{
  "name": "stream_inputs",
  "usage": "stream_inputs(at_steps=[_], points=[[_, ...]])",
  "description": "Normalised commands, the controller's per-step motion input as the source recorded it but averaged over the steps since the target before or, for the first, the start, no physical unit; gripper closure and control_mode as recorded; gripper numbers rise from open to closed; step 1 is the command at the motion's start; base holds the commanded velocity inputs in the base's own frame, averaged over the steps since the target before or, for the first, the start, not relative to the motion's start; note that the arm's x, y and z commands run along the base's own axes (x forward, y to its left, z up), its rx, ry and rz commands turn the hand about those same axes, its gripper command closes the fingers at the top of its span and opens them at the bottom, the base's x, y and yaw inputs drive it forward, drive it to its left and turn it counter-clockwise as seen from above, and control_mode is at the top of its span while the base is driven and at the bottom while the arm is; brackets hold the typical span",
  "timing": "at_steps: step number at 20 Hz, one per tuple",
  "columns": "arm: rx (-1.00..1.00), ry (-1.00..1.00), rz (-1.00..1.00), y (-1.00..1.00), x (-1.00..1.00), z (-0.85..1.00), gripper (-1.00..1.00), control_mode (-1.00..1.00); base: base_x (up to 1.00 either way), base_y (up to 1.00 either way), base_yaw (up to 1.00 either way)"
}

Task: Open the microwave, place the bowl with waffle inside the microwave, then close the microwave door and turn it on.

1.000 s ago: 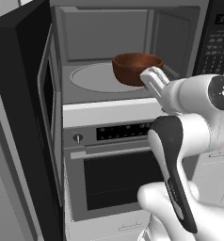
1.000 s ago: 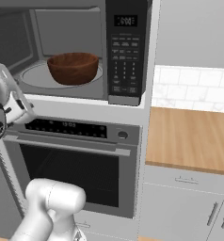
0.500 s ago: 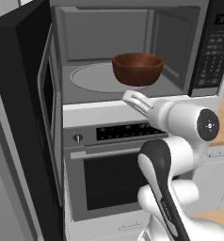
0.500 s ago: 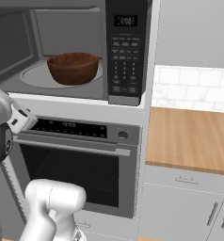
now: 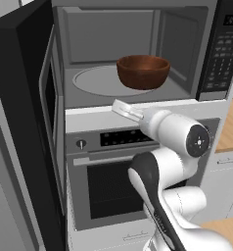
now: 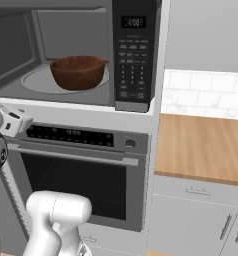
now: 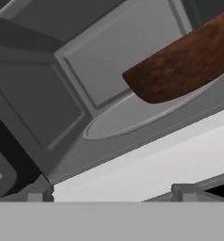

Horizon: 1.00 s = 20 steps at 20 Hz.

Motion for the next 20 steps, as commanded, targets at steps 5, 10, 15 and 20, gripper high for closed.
stream_inputs(at_steps=[5,10,15,20], points=[[-0.11,-0.02,0.0,0.12,0.0,-0.07,-1.0,-1.0,0.0,0.0,0.0],[-0.1,-0.03,-0.01,0.0,0.1,-0.07,-1.0,-1.0,0.0,0.0,0.0],[-0.1,-0.06,0.0,0.0,0.21,-0.26,-1.0,-1.0,0.0,0.0,0.0],[-0.08,-0.11,0.0,0.0,0.3,-0.38,-1.0,-1.0,0.0,0.0,0.0]])
